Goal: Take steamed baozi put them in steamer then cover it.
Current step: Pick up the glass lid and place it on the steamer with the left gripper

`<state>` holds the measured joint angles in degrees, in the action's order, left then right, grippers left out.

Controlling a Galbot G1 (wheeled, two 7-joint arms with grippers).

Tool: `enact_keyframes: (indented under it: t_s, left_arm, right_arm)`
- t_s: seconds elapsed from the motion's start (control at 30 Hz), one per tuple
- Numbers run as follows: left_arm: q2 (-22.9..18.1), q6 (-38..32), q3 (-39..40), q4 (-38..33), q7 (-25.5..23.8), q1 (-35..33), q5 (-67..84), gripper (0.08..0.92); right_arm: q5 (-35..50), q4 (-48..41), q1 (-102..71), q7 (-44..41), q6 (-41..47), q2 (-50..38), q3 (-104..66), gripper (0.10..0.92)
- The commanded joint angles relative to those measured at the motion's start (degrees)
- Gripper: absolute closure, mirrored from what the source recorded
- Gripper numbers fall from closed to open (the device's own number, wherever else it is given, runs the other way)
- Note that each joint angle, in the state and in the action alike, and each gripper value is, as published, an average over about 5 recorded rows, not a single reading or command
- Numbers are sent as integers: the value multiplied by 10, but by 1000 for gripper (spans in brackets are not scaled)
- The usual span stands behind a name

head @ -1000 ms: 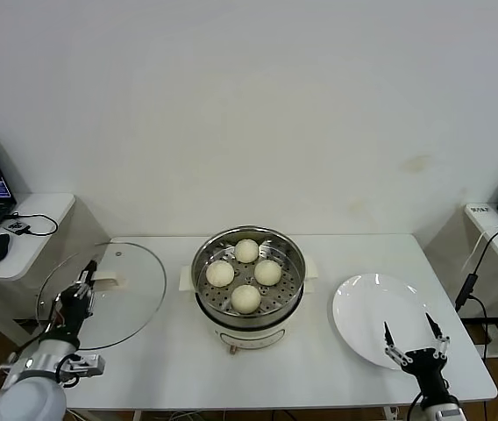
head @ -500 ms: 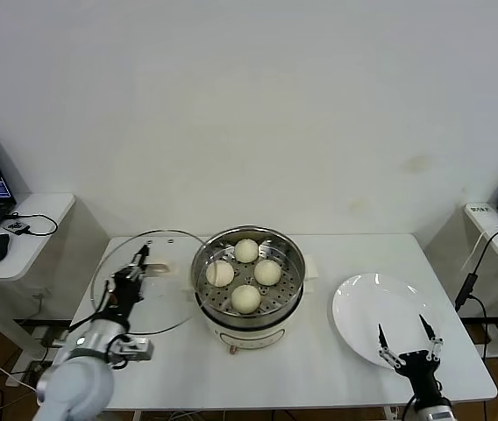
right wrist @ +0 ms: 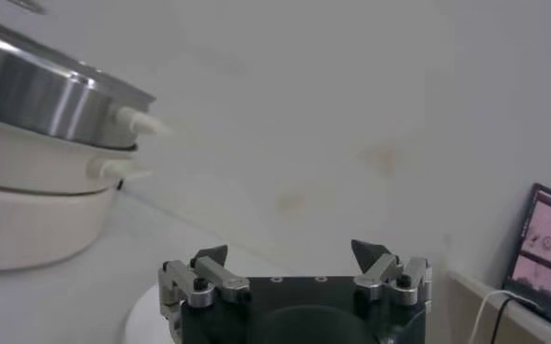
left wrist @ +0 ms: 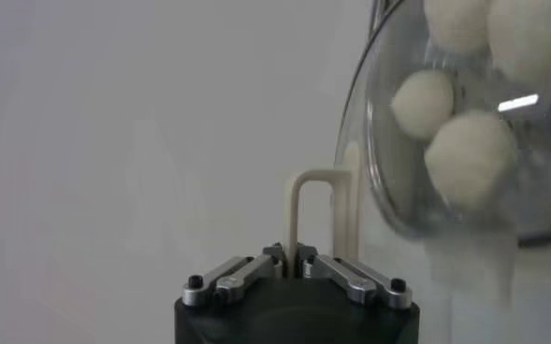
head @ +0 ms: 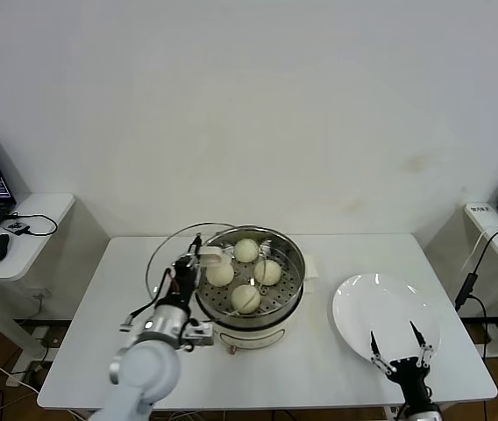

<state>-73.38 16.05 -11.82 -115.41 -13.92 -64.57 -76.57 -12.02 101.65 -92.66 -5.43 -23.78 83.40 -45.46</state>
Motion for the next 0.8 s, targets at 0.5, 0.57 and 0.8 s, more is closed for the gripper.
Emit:
enact_keyframes:
  t_s: [0.5,0.57,0.8]
  left_arm:
    - [-134,18,70,116,-38,82,-132,851]
    - [-138,17,70,124,-40,82,-138,851]
    - [-151,10,67,148,-38,81,-153,851]
  right_arm:
    - [-24,-17,-5,2,-16,13,-1,203]
    - [-23,-18,-5,2,-18,13,-1,203]
    - [-16,-18,-5,2,-21,13,4,203]
